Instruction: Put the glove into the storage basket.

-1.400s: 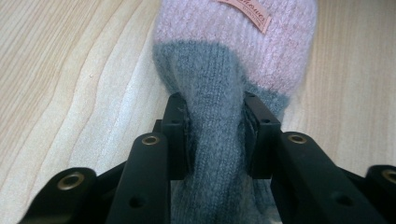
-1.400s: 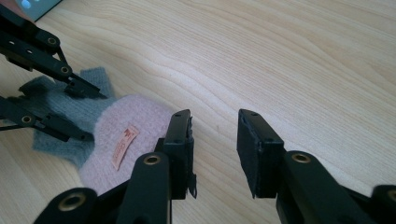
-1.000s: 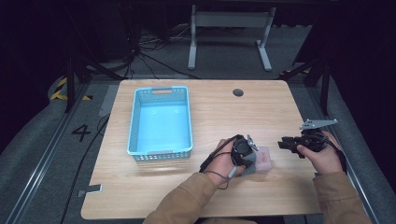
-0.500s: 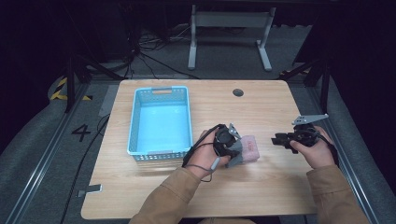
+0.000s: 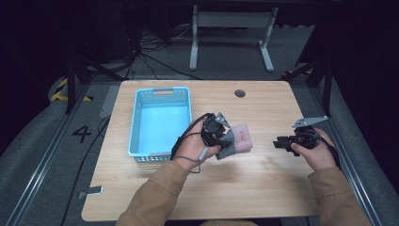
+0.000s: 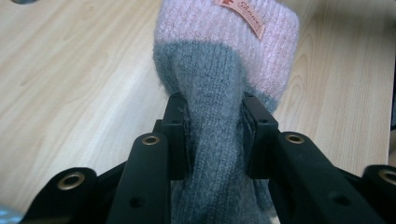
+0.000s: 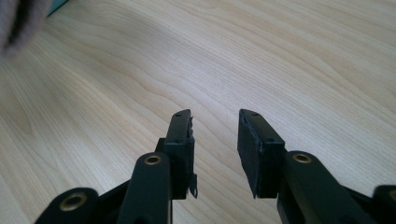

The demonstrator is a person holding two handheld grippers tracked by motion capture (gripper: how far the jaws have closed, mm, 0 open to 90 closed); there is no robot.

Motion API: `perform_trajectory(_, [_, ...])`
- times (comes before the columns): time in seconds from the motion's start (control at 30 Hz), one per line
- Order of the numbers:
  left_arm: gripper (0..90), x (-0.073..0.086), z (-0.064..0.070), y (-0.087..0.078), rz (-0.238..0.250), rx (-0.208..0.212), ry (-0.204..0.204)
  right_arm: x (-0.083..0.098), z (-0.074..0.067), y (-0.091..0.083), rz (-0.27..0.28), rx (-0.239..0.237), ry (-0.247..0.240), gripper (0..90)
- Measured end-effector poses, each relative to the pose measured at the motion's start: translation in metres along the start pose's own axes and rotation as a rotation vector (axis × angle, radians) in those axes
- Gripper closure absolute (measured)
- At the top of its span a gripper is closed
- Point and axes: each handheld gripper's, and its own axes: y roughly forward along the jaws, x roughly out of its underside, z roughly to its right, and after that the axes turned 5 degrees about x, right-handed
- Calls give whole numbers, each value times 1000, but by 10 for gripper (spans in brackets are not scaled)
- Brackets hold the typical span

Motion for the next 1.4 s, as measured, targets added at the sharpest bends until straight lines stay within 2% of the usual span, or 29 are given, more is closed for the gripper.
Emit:
perform_trajectory(0.13, [684, -1, -6, -14, 15, 2, -10, 3, 0, 1, -11, 2, 4, 663])
perform_trajectory(0.43, [683, -2, -18, -33, 4, -35, 4, 8, 0, 1, -17, 4, 12, 660])
perform_trajectory(0.7, [683, 2, -28, -52, 5, -64, -6, 12, -1, 3, -28, 0, 15, 656])
perform_trajectory(0.9, [683, 8, -42, -67, 18, -84, -20, 15, -2, 2, -30, 1, 21, 656])
perform_trajectory(1.0, [681, 10, -47, -71, 23, -101, -31, 16, -3, 1, -30, 7, 23, 655])
perform_trajectory(1.03, [681, 12, -52, -76, 36, -114, -45, 18, -3, 1, -31, 8, 26, 653])
perform_trajectory(1.2, [680, 20, -65, -89, 23, -145, -56, 22, -4, 0, -33, 14, 28, 652])
perform_trajectory(1.4, [680, 28, -75, -101, 22, -160, -62, 29, -3, -3, -43, 26, 40, 652])
